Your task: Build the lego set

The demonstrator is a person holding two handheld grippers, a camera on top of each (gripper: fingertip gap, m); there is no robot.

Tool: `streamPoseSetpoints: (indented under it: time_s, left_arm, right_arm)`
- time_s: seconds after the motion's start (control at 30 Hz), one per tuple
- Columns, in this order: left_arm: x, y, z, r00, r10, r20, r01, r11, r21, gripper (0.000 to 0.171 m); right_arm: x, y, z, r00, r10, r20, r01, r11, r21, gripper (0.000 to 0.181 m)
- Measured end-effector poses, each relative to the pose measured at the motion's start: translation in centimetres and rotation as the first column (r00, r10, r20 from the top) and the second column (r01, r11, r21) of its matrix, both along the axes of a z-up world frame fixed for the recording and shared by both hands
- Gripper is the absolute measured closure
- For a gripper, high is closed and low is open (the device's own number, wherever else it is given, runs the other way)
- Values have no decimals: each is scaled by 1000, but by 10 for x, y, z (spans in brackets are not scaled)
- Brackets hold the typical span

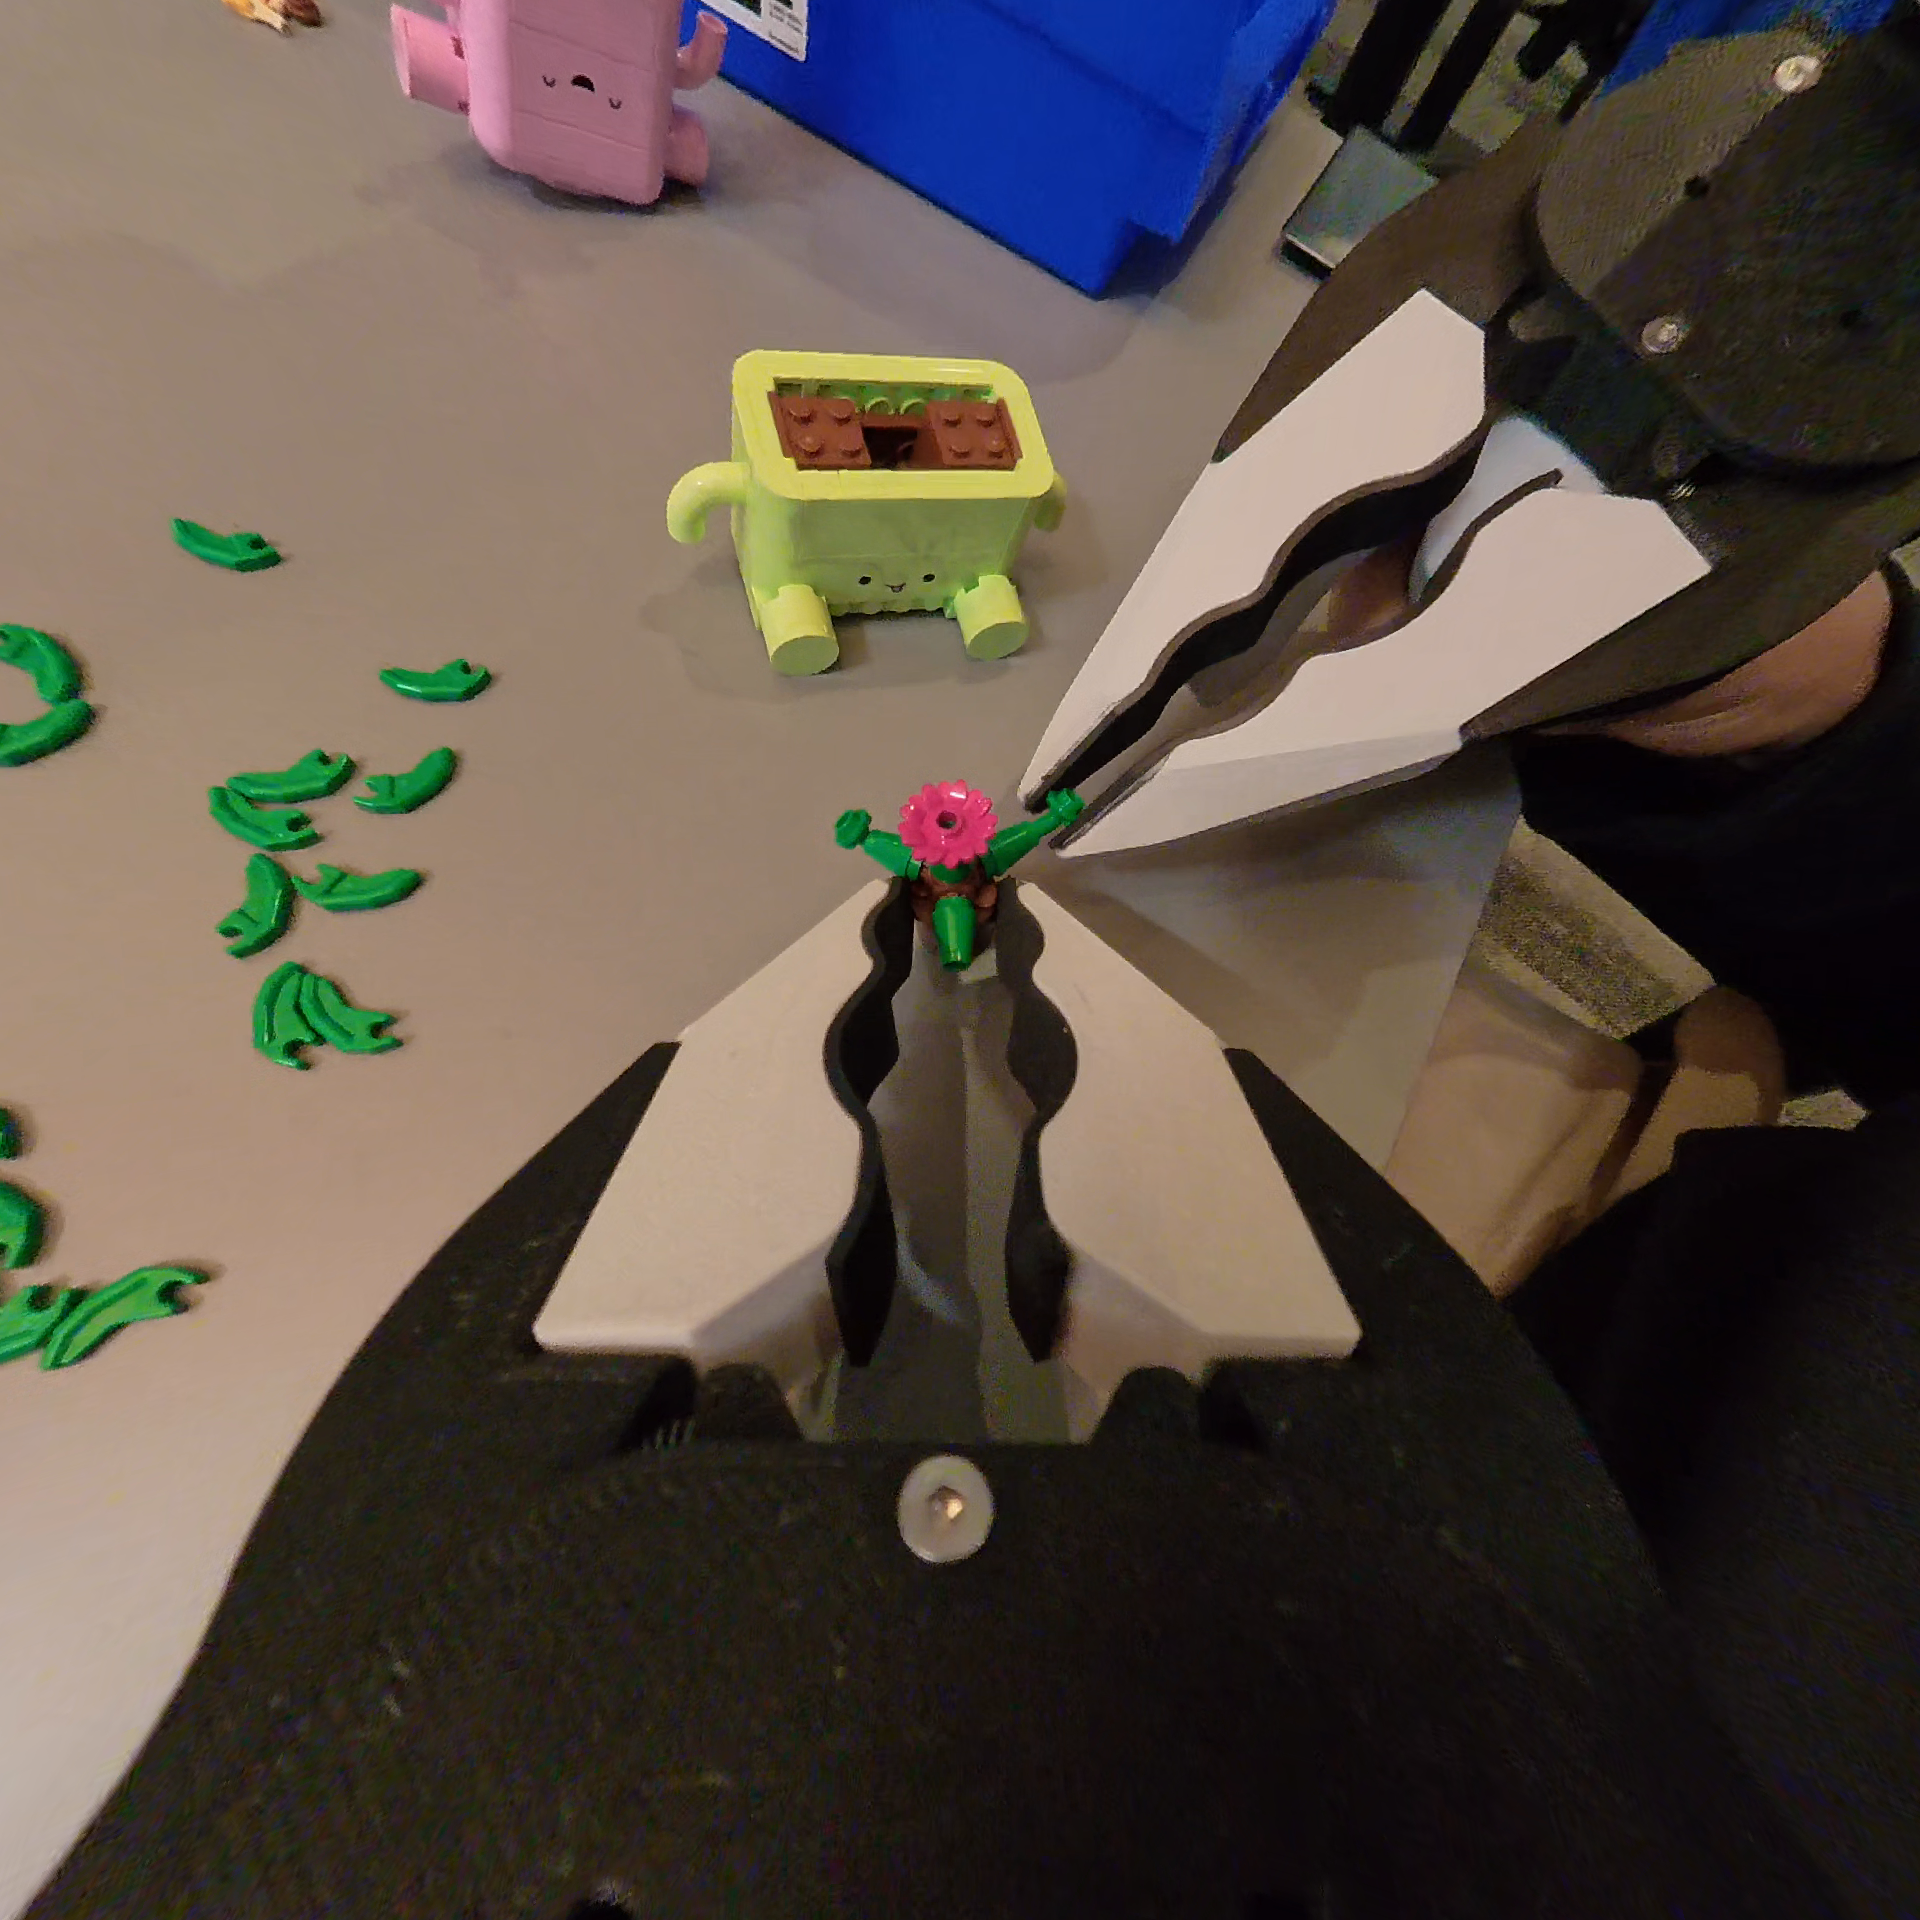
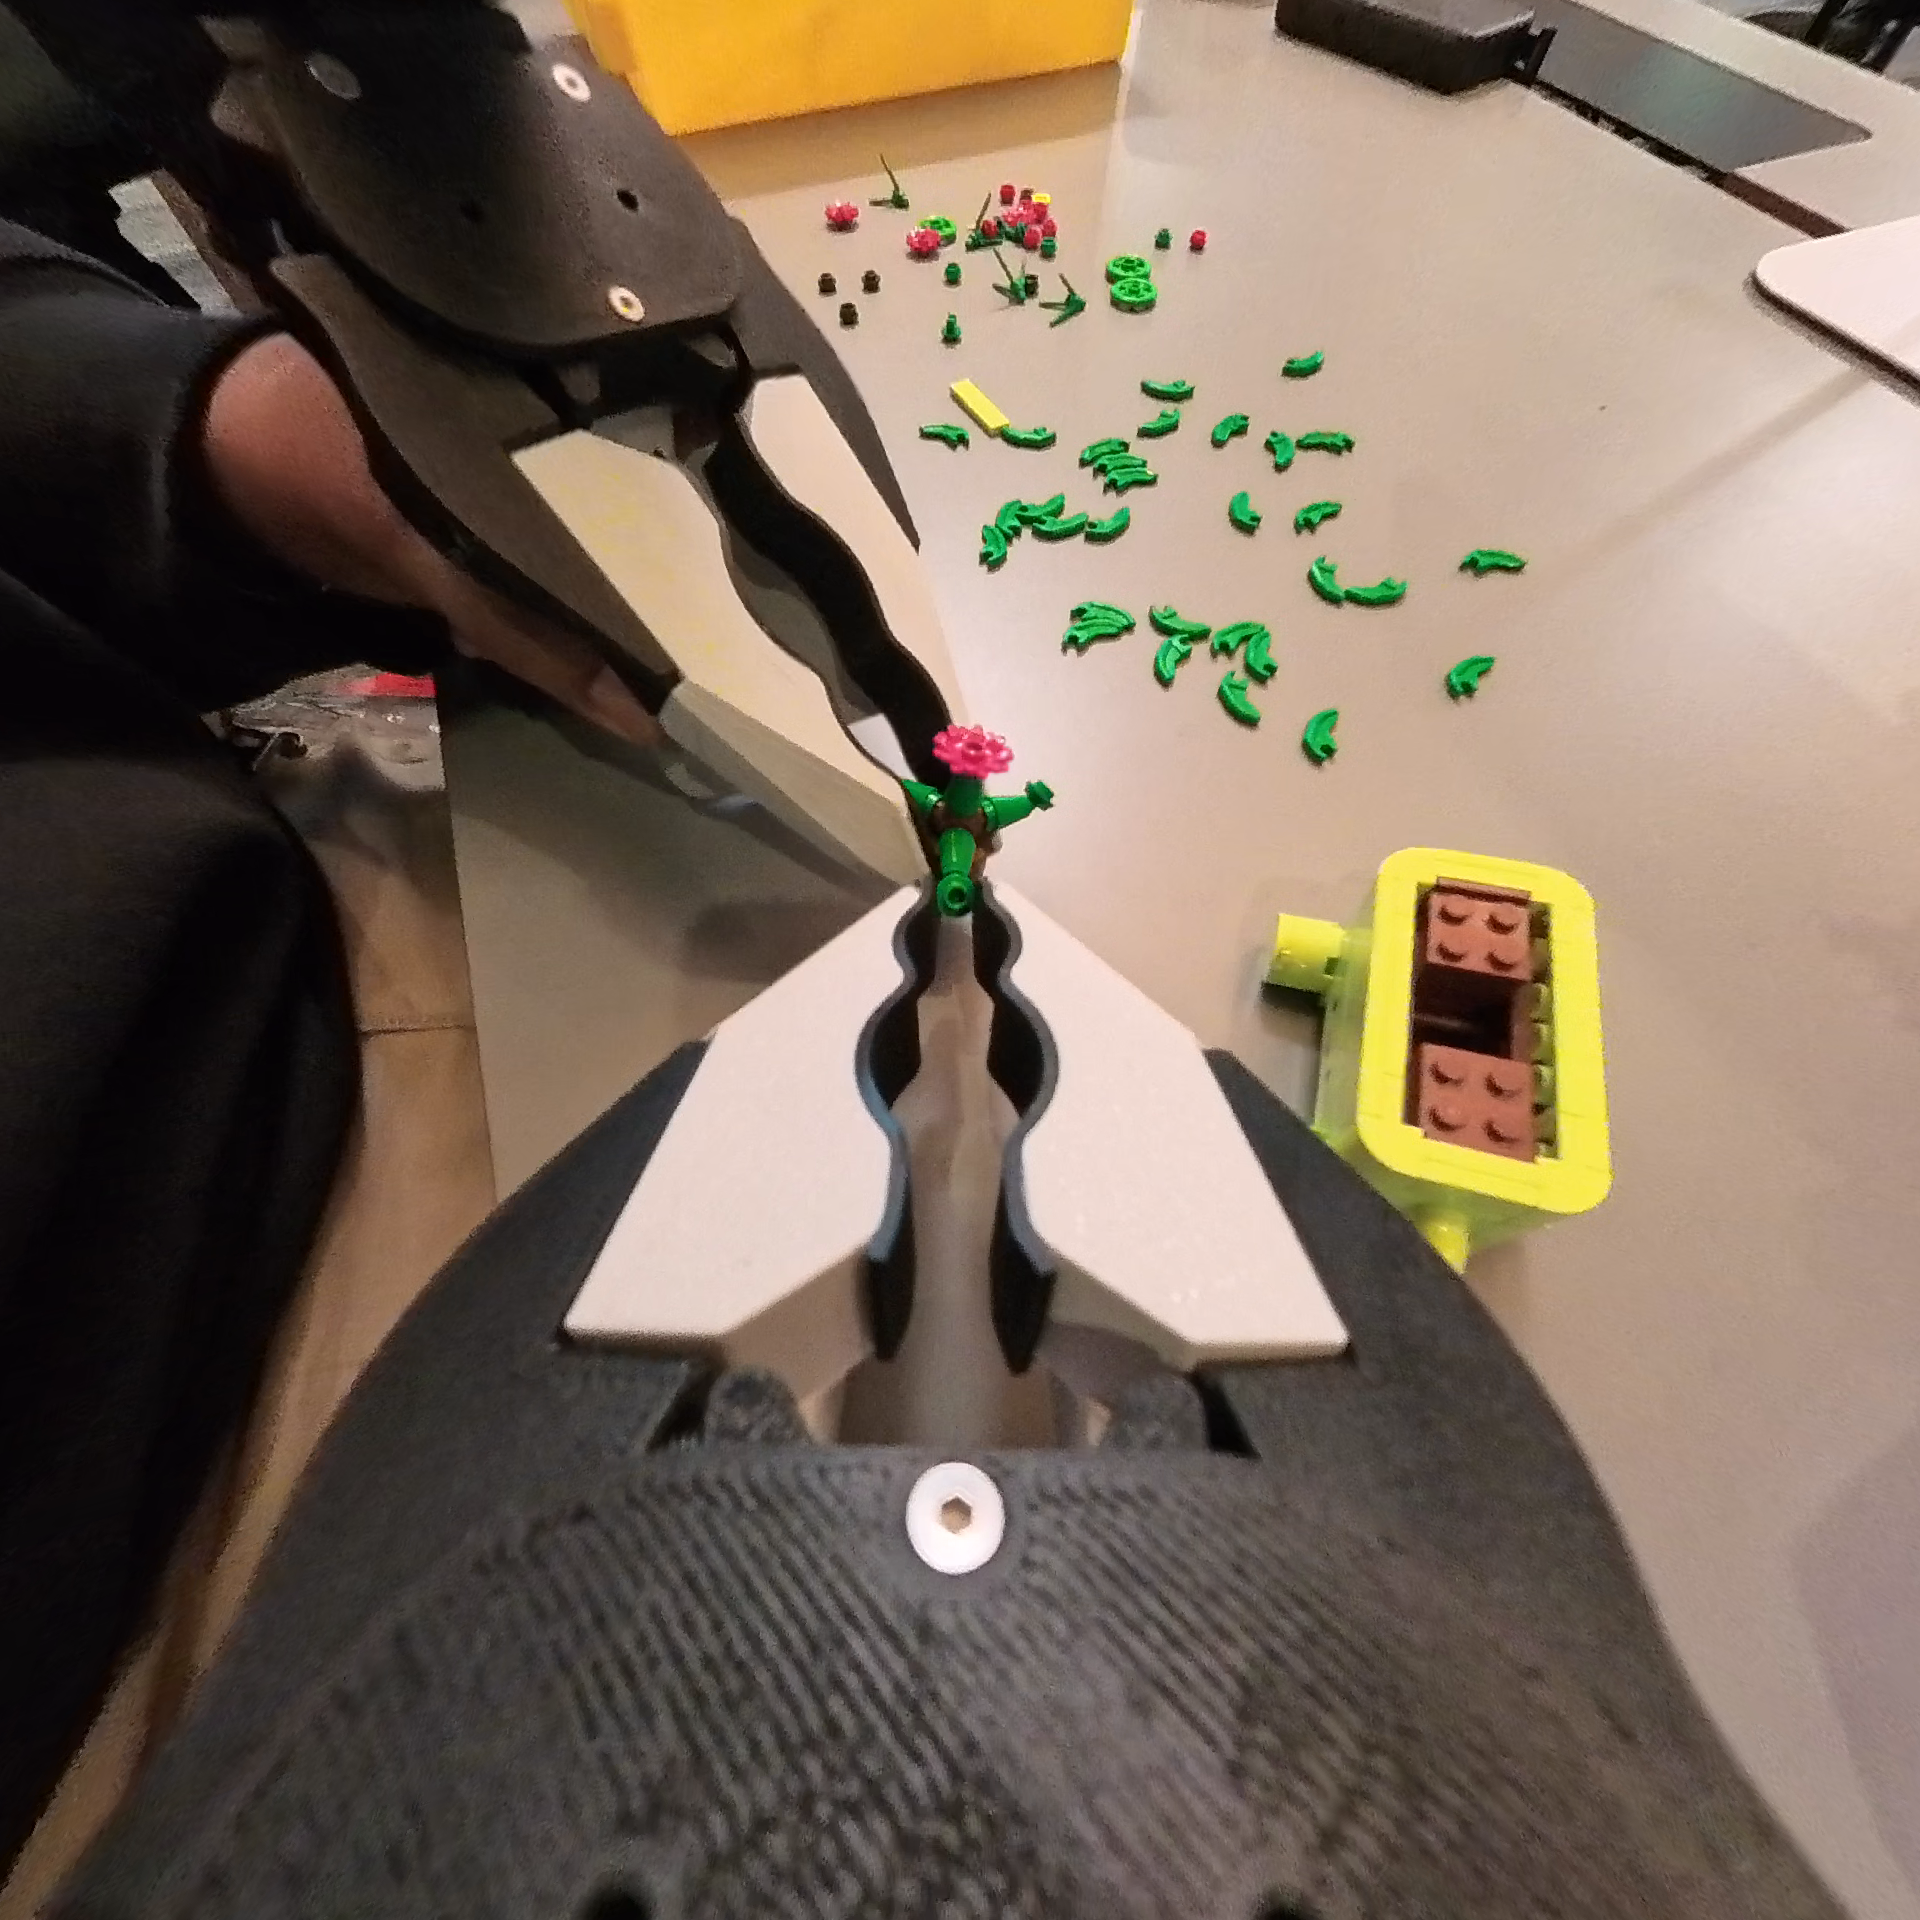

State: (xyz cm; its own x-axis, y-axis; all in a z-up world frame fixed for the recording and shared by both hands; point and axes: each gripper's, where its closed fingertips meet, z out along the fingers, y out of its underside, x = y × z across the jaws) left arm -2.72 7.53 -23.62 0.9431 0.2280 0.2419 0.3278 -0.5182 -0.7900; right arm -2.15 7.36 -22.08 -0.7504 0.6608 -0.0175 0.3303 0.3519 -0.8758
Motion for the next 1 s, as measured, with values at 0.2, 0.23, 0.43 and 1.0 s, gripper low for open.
streamPoseSetpoints:
  time_s: [0.2, 0.23, 0.43, 1.0]
  left_arm:
    - [5, 0, 0, 998, -31, 55, 30, 999, 15, 159]
    - [6, -1, 1, 997, -41, 71, 39, 999, 25, 159]
    - [12, -1, 9, 978, -70, 194, 49, 992, 113, 159]
    - [15, -1, 11, 934, -95, 346, 36, 984, 173, 159]
  right_arm:
    - [3, -1, 1, 999, 37, -8, -38, 999, -10, 177]
    - [4, -2, 2, 999, 52, -11, -52, 999, -15, 177]
    - [7, -4, 12, 994, 87, -59, -90, 995, -49, 177]
    - [4, -6, 14, 994, 86, -64, -90, 993, -73, 178]
